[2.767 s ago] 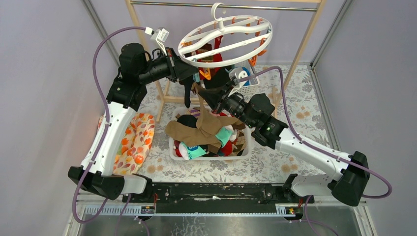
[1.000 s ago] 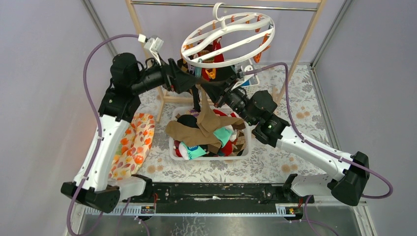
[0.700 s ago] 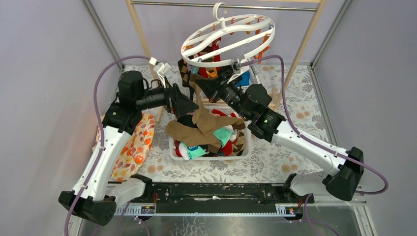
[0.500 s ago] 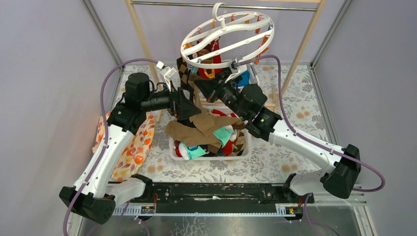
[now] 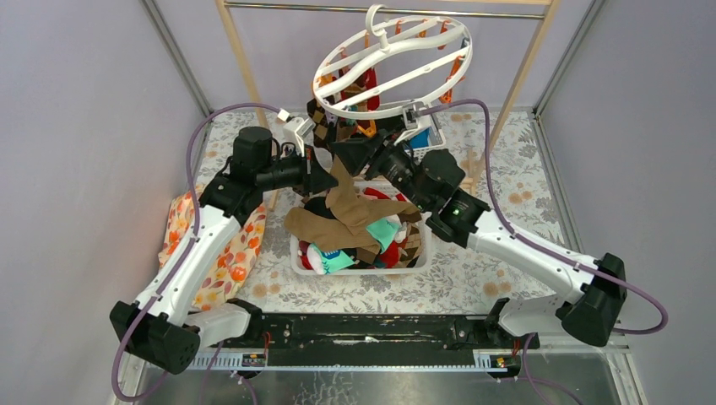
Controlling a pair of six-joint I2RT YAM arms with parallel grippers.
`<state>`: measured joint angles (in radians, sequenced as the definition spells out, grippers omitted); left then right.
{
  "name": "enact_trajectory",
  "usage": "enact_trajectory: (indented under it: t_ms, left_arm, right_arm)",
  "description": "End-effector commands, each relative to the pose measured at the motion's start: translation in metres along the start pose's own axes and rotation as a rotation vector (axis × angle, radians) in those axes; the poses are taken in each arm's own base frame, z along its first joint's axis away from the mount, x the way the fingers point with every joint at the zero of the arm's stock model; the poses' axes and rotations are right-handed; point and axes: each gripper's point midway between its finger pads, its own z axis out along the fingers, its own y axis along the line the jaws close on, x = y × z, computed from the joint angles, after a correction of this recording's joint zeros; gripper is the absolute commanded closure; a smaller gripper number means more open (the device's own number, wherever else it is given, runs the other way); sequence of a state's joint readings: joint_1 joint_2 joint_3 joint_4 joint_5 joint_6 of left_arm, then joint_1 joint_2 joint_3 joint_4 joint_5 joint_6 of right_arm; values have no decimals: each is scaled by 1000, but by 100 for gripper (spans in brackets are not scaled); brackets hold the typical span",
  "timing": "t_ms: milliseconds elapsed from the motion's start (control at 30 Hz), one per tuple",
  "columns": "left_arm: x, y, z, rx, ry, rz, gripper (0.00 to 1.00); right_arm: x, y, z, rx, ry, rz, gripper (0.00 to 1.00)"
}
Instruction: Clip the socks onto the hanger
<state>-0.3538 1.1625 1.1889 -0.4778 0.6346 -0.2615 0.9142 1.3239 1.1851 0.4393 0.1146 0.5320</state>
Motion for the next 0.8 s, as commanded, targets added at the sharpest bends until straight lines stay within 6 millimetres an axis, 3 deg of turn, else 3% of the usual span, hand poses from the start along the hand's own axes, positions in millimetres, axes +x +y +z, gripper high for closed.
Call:
enact_trajectory:
  t_ms: [0,167,333,600,767]
  left_arm:
    - [-19,-7,-10,-12,-63,103,100]
    - [-27,-2,-19,-70,-73,190,100]
    - [-33,5,-25,-125,-76,255,100]
    - [-41,16,-29,-195,-77,285,100]
    - [-45,19,-35,-231,-83,324,100]
  right_arm:
    - [-34,10,-24,-28,-81,53,37]
    - [-22,-15,-49,0,-32,66,30]
    - [-22,-38,-59,-47,5,104,29]
    - [-45,-22,-41,-288,-74,120,25]
    - [-59,-17,-39,-406,-168,161,28]
